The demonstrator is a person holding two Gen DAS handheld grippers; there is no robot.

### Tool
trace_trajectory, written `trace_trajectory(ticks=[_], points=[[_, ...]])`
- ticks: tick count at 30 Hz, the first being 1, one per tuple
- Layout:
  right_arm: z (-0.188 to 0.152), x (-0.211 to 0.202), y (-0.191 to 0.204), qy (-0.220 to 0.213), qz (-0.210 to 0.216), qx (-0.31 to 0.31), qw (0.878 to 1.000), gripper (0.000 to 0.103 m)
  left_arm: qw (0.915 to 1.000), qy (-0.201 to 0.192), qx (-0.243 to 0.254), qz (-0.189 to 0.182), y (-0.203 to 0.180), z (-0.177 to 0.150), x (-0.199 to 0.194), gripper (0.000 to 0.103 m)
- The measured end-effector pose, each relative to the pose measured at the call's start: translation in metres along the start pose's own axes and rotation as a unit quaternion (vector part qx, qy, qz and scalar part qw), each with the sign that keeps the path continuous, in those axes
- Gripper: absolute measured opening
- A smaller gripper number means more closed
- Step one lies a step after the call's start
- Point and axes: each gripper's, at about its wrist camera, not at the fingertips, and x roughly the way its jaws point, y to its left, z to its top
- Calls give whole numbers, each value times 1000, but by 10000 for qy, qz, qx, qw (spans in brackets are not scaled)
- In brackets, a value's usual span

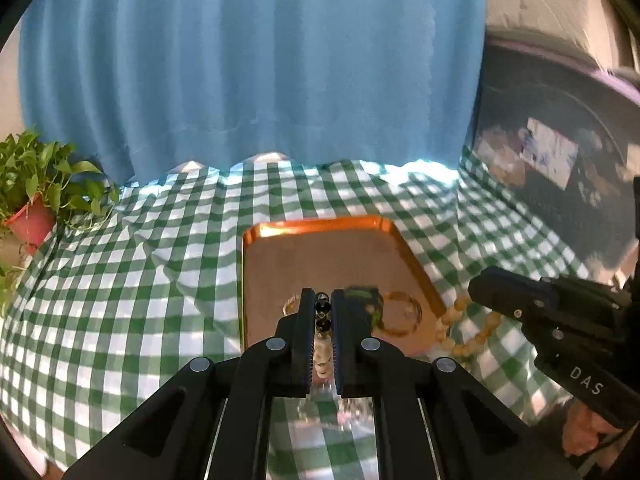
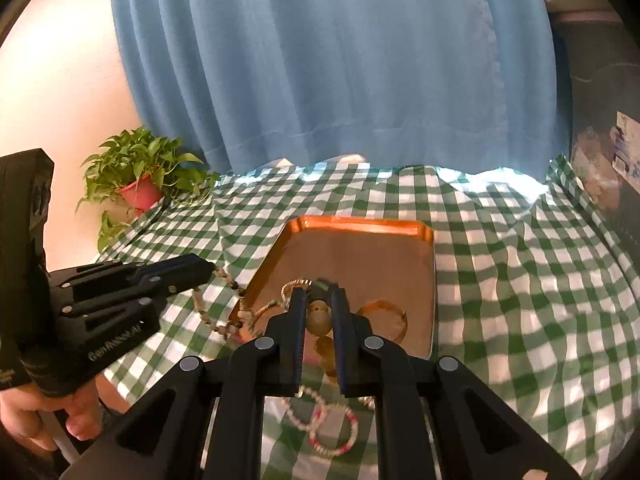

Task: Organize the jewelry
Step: 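Carry the beaded bracelets over the copper tray with both tools, then open the left tool to drop its bracelet while the right tool releases the wooden bracelet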

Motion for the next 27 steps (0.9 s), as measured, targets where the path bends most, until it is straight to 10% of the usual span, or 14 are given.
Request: trace_trajectory(ticks=[18,27], points=[[50,49,-27,-353,199,-356,9985,11,9845,-798,-1271,-906,70,32,51,8],[44,95,-50,-94,355,-159,9992,11,9914,-31,-1050,-778,76,11,128,8]])
